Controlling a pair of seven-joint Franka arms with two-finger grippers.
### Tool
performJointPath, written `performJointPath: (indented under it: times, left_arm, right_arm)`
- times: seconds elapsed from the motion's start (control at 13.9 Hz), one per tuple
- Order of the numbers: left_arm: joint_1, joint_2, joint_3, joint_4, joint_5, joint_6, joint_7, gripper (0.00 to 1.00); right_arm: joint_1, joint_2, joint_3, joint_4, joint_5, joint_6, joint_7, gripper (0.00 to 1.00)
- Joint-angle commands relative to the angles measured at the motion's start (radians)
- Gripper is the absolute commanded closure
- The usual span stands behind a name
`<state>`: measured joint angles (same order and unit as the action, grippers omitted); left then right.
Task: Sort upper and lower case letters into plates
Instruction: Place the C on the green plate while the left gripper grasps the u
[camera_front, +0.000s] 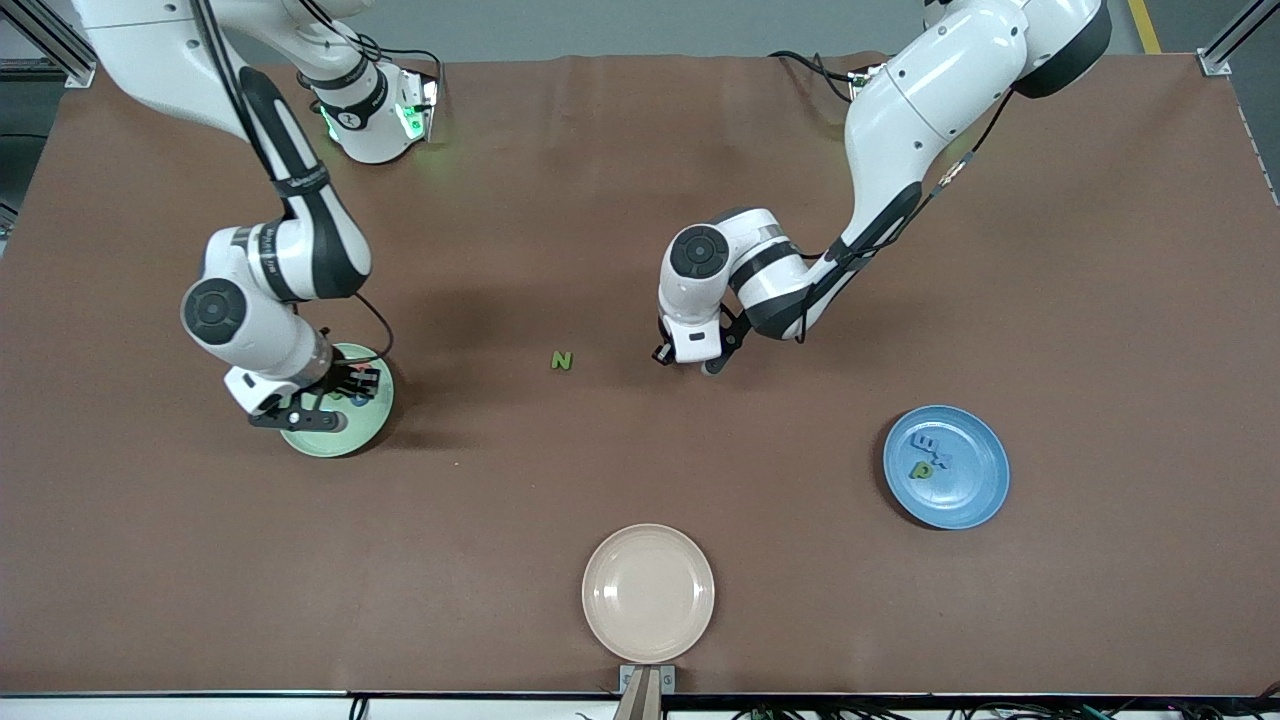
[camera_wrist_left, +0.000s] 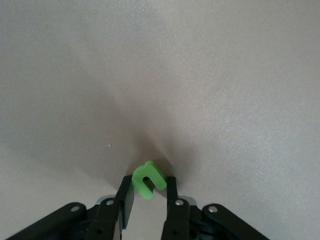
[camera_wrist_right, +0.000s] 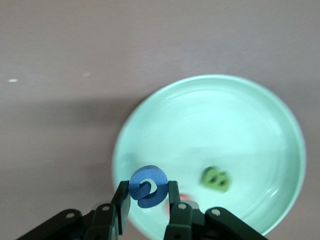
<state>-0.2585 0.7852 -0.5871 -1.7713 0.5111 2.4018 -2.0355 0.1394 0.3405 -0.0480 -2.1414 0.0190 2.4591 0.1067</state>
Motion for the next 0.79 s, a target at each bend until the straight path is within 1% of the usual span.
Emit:
performJointPath:
  times: [0.0, 0.07, 0.22, 0.29, 0.36, 0.43, 0.5, 0.65, 0.72]
  left_arm:
    - [0.007, -0.023, 0.013, 0.025, 0.023, -0.003, -0.006, 1.0]
    - [0.01, -0.033, 0.013, 0.053, 0.023, -0.018, 0.001, 1.0]
    - [0.054, -0.069, 0.013, 0.102, 0.024, -0.081, 0.079, 1.0]
    - [0.094, -0.099, 0.013, 0.105, 0.024, -0.104, 0.159, 1.0]
    - [0.14, -0.119, 0.012, 0.099, 0.023, -0.116, 0.234, 1.0]
    - [0.189, -0.139, 0.012, 0.095, 0.024, -0.142, 0.312, 1.0]
    - [0.235, -0.148, 0.012, 0.093, 0.023, -0.183, 0.408, 1.0]
    - [0.319, -0.159, 0.01, 0.092, 0.023, -0.214, 0.556, 1.0]
    - [0.364, -0.171, 0.01, 0.081, 0.024, -0.223, 0.63, 1.0]
  right_arm:
    - [-0.038, -0.017, 0.023, -0.077, -0.013, 0.087, -0.047, 1.0]
    - [-0.031, -0.003, 0.025, -0.077, -0.013, 0.093, -0.048, 0.99]
    - [-0.023, 0.032, 0.027, -0.074, -0.011, 0.119, -0.047, 0.98]
    - [-0.021, 0.046, 0.03, -0.071, -0.011, 0.123, -0.047, 0.95]
    - [-0.021, 0.046, 0.03, -0.068, -0.011, 0.118, -0.047, 0.86]
    - [-0.021, 0.046, 0.03, -0.066, -0.011, 0.115, -0.045, 0.39]
    - [-0.023, 0.046, 0.03, -0.066, -0.011, 0.113, -0.045, 0.01]
    - [-0.02, 0.037, 0.031, -0.057, -0.011, 0.092, -0.029, 0.0]
    - [0.002, 0.022, 0.033, -0.049, -0.001, 0.057, -0.001, 0.0]
